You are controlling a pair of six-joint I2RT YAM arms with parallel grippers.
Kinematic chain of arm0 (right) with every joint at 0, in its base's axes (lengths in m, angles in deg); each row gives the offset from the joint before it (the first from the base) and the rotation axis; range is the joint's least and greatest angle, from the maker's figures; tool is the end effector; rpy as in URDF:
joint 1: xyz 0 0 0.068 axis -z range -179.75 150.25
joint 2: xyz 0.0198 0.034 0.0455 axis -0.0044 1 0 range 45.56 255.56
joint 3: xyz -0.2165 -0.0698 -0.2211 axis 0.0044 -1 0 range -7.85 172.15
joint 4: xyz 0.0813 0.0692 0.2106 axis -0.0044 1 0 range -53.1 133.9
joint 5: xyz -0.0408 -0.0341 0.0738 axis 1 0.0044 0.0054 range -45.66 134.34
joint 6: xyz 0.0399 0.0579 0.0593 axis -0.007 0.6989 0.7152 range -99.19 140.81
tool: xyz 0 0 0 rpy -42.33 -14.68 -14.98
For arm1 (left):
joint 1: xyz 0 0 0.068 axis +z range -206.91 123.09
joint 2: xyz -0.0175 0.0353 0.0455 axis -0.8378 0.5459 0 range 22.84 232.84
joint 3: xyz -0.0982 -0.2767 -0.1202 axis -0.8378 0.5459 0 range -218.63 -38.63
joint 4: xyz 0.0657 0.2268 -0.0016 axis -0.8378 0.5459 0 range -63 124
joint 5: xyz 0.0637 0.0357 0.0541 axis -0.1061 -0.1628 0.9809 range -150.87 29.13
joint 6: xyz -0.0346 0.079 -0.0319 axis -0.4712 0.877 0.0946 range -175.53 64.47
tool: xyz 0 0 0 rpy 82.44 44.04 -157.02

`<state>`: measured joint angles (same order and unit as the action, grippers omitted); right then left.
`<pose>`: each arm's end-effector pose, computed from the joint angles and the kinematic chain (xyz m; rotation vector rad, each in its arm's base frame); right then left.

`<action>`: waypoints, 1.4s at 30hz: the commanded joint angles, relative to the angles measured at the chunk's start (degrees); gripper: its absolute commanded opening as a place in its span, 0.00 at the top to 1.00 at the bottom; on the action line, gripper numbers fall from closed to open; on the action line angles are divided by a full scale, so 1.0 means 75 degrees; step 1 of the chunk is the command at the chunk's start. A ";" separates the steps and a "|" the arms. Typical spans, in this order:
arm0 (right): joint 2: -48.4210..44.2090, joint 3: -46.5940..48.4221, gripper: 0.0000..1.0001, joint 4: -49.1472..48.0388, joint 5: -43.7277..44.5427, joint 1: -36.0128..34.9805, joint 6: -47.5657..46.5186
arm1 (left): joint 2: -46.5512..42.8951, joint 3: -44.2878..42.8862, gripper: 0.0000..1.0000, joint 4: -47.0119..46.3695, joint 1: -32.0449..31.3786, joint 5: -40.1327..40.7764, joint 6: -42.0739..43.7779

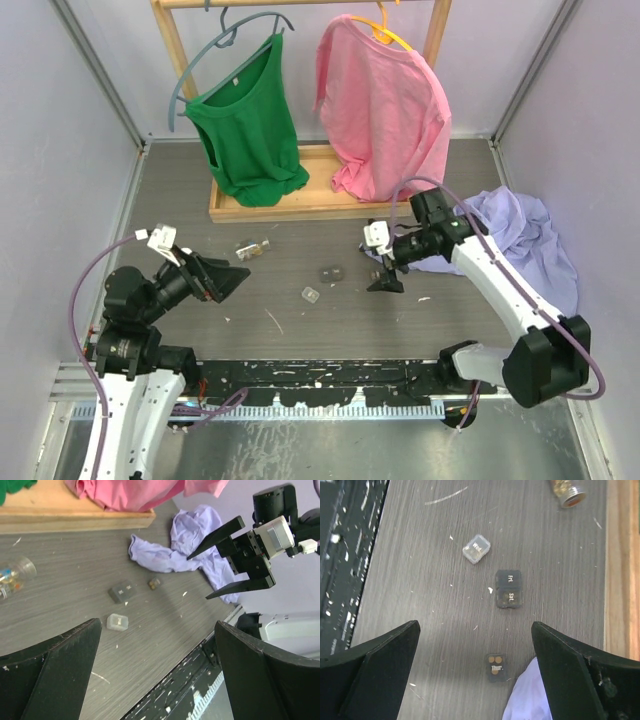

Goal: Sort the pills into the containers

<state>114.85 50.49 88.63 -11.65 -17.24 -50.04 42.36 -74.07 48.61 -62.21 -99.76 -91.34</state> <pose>0.1615 0.1227 0.3139 -1.7208 1.3670 0.7974 0.0536 -0.0570 0.3207 0.0762 1.7687 -1.0934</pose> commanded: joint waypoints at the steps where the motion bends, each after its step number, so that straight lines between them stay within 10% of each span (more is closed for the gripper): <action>1: 0.0501 -0.0020 0.00 -0.0586 0.0662 -0.0386 -0.1110 | -0.0279 0.0310 0.02 -0.0080 -0.0072 -0.0228 0.0429; 42: 0.4506 0.0885 0.22 -0.3761 0.2743 -0.2531 0.1186 | -0.0102 0.1721 0.02 -0.1601 -0.1134 0.0572 -0.0231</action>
<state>148.05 54.69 62.44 7.85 -35.14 -42.71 41.45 -61.44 41.48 -70.45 -96.59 -92.72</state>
